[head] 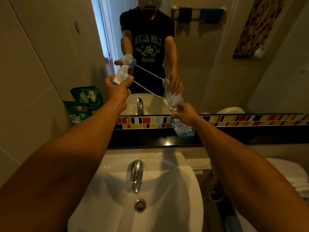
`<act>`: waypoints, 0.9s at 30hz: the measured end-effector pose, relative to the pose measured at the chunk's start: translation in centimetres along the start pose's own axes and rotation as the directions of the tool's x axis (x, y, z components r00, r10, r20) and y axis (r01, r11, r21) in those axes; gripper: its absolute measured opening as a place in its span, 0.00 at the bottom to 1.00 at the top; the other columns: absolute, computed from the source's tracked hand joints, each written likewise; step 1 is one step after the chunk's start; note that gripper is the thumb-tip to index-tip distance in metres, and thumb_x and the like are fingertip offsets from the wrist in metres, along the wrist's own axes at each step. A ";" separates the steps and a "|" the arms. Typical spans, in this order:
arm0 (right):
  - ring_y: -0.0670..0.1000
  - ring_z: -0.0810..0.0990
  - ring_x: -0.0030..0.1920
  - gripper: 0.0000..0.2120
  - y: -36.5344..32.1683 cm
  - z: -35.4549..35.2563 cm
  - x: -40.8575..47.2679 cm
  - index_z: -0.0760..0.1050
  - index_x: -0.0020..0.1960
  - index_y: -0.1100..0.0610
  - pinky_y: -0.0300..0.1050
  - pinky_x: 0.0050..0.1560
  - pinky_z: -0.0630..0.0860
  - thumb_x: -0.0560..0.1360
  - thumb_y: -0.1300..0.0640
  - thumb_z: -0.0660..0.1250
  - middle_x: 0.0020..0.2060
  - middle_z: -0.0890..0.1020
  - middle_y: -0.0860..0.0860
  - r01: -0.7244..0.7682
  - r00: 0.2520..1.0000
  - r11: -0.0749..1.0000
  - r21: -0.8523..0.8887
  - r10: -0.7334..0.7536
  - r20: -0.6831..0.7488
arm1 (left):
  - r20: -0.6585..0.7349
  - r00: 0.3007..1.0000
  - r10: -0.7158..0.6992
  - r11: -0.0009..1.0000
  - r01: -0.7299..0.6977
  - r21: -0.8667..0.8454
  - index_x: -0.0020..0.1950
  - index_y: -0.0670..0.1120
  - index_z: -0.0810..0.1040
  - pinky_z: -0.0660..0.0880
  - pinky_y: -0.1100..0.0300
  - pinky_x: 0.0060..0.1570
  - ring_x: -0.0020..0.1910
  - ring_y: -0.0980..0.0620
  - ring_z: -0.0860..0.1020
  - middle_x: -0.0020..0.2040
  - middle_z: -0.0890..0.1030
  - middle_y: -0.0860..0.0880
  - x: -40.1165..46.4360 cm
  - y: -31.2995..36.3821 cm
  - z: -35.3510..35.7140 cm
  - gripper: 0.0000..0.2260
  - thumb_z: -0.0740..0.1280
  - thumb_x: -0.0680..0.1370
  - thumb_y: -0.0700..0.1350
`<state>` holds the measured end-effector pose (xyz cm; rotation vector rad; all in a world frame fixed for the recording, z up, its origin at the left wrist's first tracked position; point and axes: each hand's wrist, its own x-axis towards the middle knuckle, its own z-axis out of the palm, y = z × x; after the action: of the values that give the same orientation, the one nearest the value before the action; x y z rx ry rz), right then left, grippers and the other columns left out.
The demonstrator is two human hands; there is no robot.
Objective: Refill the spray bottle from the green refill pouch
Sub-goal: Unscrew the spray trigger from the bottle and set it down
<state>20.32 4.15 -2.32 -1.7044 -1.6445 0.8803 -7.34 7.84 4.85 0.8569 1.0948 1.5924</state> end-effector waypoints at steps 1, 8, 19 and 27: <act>0.59 0.78 0.67 0.24 0.1 0.0 0.0 0.72 0.72 0.61 0.41 0.52 0.74 0.78 0.62 0.72 0.66 0.78 0.59 -0.005 1.000 1.000 0.010 0.005 -0.005 | -0.013 1.000 -0.005 1.000 0.004 -0.013 0.65 0.54 0.67 0.82 0.52 0.50 0.54 0.48 0.80 0.61 0.76 0.45 -0.1 0.1 -0.2 0.29 0.79 0.70 0.45; 0.55 0.79 0.61 0.23 -0.1 0.0 0.0 0.72 0.72 0.62 0.34 0.42 0.71 0.78 0.63 0.72 0.61 0.79 0.56 -0.011 0.999 0.999 0.031 0.012 -0.042 | -0.070 0.996 -0.052 0.995 0.046 -0.094 0.64 0.52 0.68 0.78 0.61 0.38 0.44 0.53 0.81 0.58 0.80 0.43 -0.3 0.0 -1.6 0.27 0.78 0.71 0.44; 0.51 0.79 0.58 0.21 -1.4 -0.4 -0.4 0.73 0.70 0.60 0.39 0.49 0.75 0.79 0.62 0.71 0.59 0.80 0.54 0.030 0.996 0.992 0.121 -0.019 -0.089 | -0.199 0.977 -0.080 0.985 0.046 -0.168 0.56 0.52 0.71 0.80 0.59 0.36 0.42 0.50 0.82 0.56 0.80 0.42 0.4 -0.9 -3.4 0.22 0.79 0.70 0.42; 0.52 0.81 0.57 0.18 -1.8 0.1 0.1 0.74 0.67 0.60 0.49 0.57 0.80 0.79 0.63 0.71 0.51 0.81 0.47 0.039 0.994 0.970 0.242 -0.013 -0.106 | -0.274 0.952 -0.135 0.985 0.100 -0.140 0.66 0.48 0.72 0.80 0.58 0.37 0.47 0.49 0.84 0.57 0.81 0.44 0.8 -3.8 -5.7 0.25 0.77 0.73 0.43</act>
<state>19.20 4.38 -0.92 -1.5299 -1.4240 0.9241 -11.48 7.66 -0.68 0.4799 1.2066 1.6972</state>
